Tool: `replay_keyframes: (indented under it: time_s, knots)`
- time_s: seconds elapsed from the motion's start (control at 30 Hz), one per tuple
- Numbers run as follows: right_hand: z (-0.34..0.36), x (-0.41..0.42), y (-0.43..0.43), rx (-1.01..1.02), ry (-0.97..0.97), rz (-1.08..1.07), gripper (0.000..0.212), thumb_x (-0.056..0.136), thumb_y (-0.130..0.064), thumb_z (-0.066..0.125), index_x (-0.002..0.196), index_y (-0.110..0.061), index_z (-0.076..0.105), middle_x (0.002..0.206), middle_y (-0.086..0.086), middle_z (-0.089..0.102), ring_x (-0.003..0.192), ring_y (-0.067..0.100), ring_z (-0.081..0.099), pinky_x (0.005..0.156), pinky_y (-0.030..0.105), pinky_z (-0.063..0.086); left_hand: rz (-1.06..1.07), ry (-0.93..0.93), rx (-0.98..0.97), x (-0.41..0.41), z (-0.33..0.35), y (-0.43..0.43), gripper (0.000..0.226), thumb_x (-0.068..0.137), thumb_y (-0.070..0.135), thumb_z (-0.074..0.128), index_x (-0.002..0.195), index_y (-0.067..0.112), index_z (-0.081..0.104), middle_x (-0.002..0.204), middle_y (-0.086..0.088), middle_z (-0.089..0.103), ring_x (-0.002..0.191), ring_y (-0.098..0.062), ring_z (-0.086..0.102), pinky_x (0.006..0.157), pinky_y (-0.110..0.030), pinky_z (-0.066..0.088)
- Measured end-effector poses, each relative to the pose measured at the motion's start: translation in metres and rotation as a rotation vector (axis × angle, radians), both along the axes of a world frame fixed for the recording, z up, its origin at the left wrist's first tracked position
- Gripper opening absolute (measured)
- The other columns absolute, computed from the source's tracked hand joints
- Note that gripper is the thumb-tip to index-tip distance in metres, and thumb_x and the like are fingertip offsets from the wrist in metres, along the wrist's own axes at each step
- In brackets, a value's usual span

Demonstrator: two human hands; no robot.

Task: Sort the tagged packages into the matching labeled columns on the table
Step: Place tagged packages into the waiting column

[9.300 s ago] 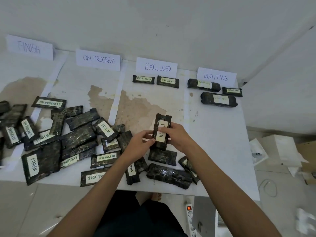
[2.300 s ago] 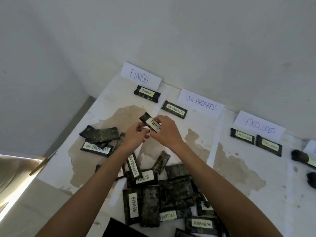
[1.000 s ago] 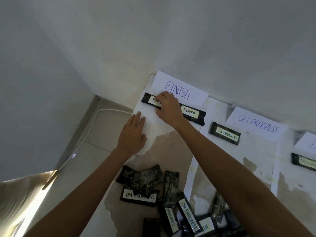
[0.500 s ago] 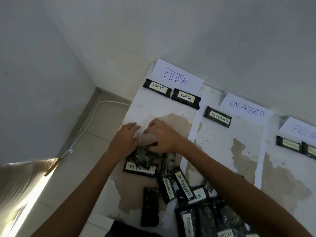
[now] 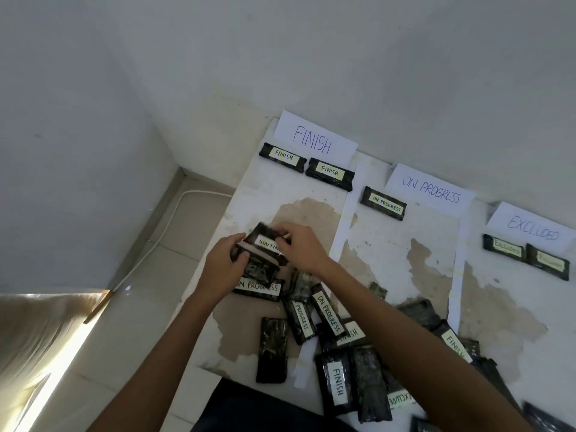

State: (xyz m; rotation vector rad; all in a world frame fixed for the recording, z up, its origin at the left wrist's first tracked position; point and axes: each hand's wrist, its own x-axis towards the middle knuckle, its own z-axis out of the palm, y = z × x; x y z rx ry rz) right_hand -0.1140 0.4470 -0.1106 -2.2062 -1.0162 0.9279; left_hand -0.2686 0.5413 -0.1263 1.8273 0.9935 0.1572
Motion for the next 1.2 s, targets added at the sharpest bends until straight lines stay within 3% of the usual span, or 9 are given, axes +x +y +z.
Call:
replay_keyframes:
  time_s: [0.1, 0.2, 0.33, 0.47, 0.63, 0.77, 0.93, 1.03, 1.2]
  knots:
    - [0.012, 0.011, -0.011, 0.035, 0.234, -0.179, 0.024, 0.092, -0.009, 0.056, 0.114, -0.008, 0.065, 0.113, 0.007, 0.067, 0.098, 0.016, 0.060, 0.089, 0.031, 0.049, 0.157, -0.054, -0.296, 0.004, 0.010, -0.013, 0.038, 0.091, 0.007, 0.053, 0.128, 0.015, 0.051, 0.119, -0.004, 0.060, 0.104, -0.014, 0.058, 0.092, -0.032, 0.048]
    - [0.024, 0.012, -0.027, 0.069, 0.400, -0.282, 0.021, 0.091, -0.008, 0.058, 0.111, -0.007, 0.066, 0.106, 0.008, 0.068, 0.091, 0.016, 0.065, 0.079, 0.026, 0.055, 0.292, -0.124, -0.584, 0.010, 0.022, -0.028, 0.036, 0.095, 0.012, 0.050, 0.130, 0.013, 0.045, 0.116, -0.010, 0.061, 0.096, -0.022, 0.065, 0.077, -0.031, 0.054]
    - [0.032, 0.006, -0.050, 0.112, 0.505, -0.334, 0.023, 0.091, -0.007, 0.058, 0.112, -0.007, 0.066, 0.103, 0.013, 0.071, 0.088, 0.022, 0.068, 0.081, 0.036, 0.057, 0.269, -0.153, -0.657, 0.014, 0.036, -0.052, 0.031, 0.095, 0.015, 0.050, 0.125, 0.011, 0.049, 0.110, -0.011, 0.064, 0.090, -0.021, 0.067, 0.069, -0.029, 0.054]
    - [0.043, -0.003, -0.071, 0.092, 0.333, -0.284, 0.028, 0.089, -0.011, 0.060, 0.117, -0.013, 0.064, 0.104, 0.005, 0.067, 0.090, 0.017, 0.064, 0.080, 0.026, 0.053, 0.256, -0.156, -0.667, 0.016, 0.041, -0.076, 0.017, 0.094, 0.016, 0.051, 0.109, 0.011, 0.059, 0.101, -0.010, 0.067, 0.085, -0.020, 0.066, 0.068, -0.027, 0.054]
    - [0.057, -0.014, -0.101, 0.064, -0.011, -0.125, 0.061, 0.073, -0.036, 0.076, 0.128, -0.022, 0.053, 0.117, -0.001, 0.054, 0.099, 0.011, 0.054, 0.090, 0.028, 0.047, 0.229, -0.150, -0.641, 0.025, 0.049, -0.102, 0.017, 0.093, 0.014, 0.054, 0.106, 0.005, 0.060, 0.089, -0.007, 0.068, 0.073, -0.015, 0.067, 0.061, -0.021, 0.056]
    - [0.057, -0.015, -0.125, 0.026, -0.187, -0.045, 0.075, 0.071, -0.041, 0.077, 0.135, -0.018, 0.046, 0.122, 0.002, 0.050, 0.109, 0.017, 0.053, 0.093, 0.034, 0.047, 0.193, -0.160, -0.611, 0.034, 0.057, -0.125, 0.014, 0.092, 0.012, 0.056, 0.103, 0.006, 0.060, 0.091, -0.008, 0.068, 0.073, -0.013, 0.068, 0.062, -0.021, 0.057]
    - [0.058, -0.014, -0.169, 0.058, -0.274, -0.075, 0.067, 0.075, -0.028, 0.071, 0.135, -0.016, 0.045, 0.122, 0.002, 0.053, 0.107, 0.019, 0.054, 0.091, 0.037, 0.049, 0.031, -0.116, -0.433, 0.037, 0.065, -0.158, 0.014, 0.092, 0.016, 0.055, 0.106, 0.015, 0.056, 0.098, -0.001, 0.065, 0.089, -0.018, 0.066, 0.072, -0.027, 0.056]
    - [0.061, -0.005, -0.197, 0.050, -0.282, -0.096, 0.064, 0.077, -0.022, 0.070, 0.135, -0.016, 0.045, 0.127, 0.003, 0.052, 0.111, 0.020, 0.053, 0.092, 0.033, 0.047, -0.165, -0.025, -0.085, 0.037, 0.061, -0.168, 0.038, 0.090, 0.026, 0.057, 0.126, 0.018, 0.048, 0.116, 0.002, 0.059, 0.103, -0.015, 0.057, 0.080, -0.025, 0.050]
    - [0.072, 0.016, -0.239, 0.007, -0.302, -0.080, 0.061, 0.078, -0.018, 0.070, 0.134, -0.018, 0.046, 0.131, 0.002, 0.052, 0.114, 0.021, 0.052, 0.094, 0.037, 0.046, -0.498, 0.084, 0.495, 0.052, 0.058, -0.178, 0.058, 0.087, 0.033, 0.057, 0.139, 0.014, 0.037, 0.138, -0.008, 0.047, 0.127, -0.028, 0.041, 0.105, -0.042, 0.037]
